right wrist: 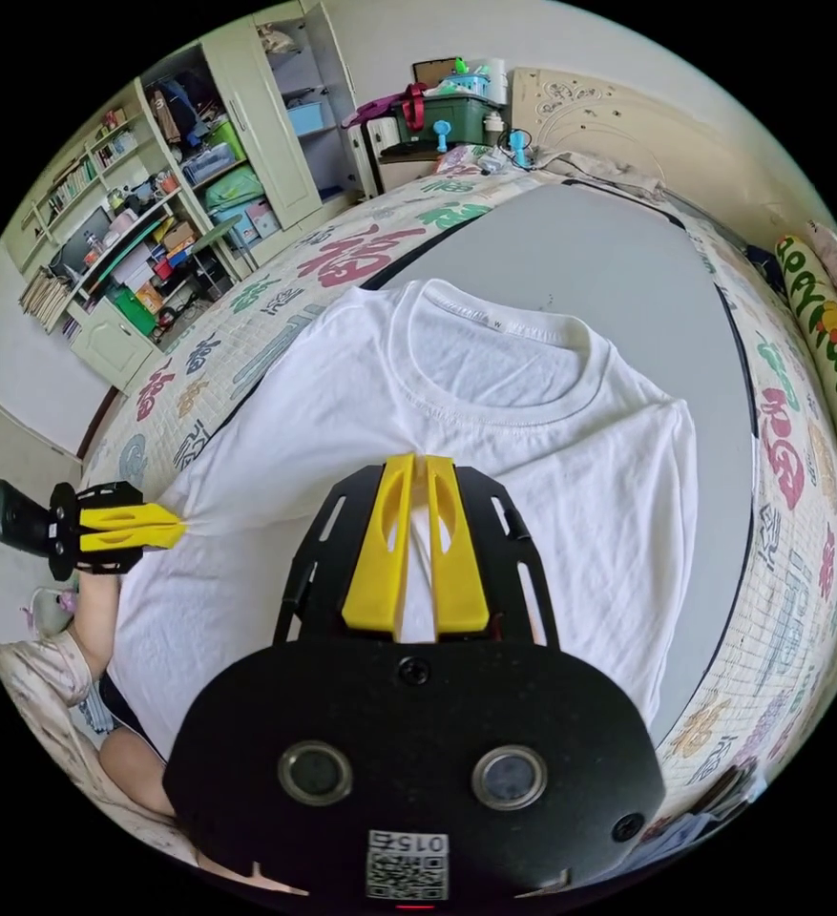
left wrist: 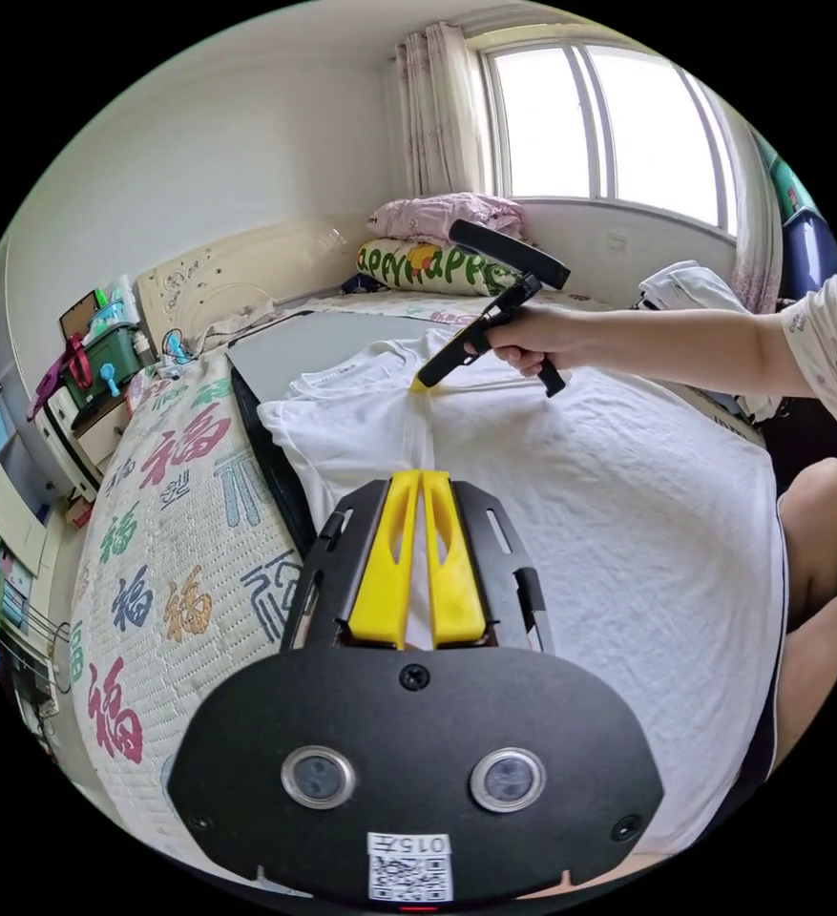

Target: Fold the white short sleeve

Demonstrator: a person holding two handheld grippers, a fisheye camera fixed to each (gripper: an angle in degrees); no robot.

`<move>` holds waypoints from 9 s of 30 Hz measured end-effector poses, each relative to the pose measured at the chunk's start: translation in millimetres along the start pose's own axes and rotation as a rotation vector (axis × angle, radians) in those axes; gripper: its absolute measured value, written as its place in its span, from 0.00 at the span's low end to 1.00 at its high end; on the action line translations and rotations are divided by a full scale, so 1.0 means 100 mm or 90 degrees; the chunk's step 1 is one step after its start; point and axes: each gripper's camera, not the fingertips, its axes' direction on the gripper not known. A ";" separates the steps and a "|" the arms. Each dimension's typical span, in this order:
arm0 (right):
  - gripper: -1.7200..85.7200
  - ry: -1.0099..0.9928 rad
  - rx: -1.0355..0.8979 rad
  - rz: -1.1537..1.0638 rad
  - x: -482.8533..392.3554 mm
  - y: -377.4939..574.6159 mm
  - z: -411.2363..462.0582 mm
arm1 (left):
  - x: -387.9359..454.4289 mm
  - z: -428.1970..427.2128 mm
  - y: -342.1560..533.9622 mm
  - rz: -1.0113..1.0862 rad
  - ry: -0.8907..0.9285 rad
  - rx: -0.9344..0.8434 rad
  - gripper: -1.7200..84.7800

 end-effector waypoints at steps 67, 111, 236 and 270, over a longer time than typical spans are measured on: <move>0.07 0.052 0.108 0.101 0.92 1.96 -1.68 | -3.85 2.30 0.60 -0.478 0.111 -0.047 0.14; 0.09 -0.122 0.106 0.115 -0.01 8.85 -5.41 | 0.57 -2.15 3.44 -0.216 0.182 0.090 0.09; 0.03 -0.049 -0.051 -0.548 -0.26 5.21 2.41 | -2.53 0.70 2.91 -0.535 0.236 0.030 0.02; 0.08 -0.095 0.011 -0.418 3.01 5.78 -0.03 | 1.26 0.17 -0.82 0.386 0.639 -0.216 0.03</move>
